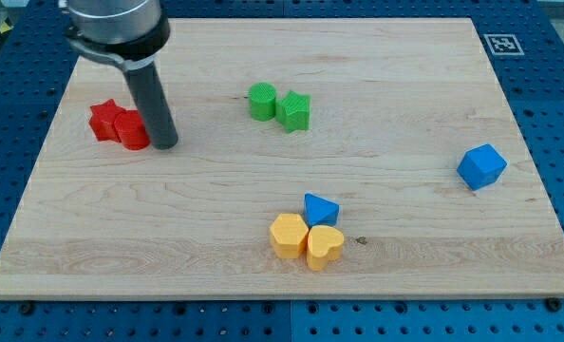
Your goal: Move the red circle to the bottom right red star
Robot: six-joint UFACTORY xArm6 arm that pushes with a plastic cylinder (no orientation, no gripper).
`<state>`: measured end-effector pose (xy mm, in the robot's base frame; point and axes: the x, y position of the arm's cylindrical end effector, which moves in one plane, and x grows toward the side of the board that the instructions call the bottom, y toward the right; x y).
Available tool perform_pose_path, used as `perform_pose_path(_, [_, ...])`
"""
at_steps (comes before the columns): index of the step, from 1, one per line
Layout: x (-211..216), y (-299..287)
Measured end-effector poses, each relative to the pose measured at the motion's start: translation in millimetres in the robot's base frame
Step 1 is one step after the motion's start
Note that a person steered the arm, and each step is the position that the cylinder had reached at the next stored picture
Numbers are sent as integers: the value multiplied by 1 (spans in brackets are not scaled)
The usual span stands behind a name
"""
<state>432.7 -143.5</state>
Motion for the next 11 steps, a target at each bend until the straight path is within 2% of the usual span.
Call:
perform_pose_path(1, [-23,8])
perform_pose_path(2, [-31,-21])
perform_pose_path(4, [-31,-31])
perform_pose_path(11, [12,-34])
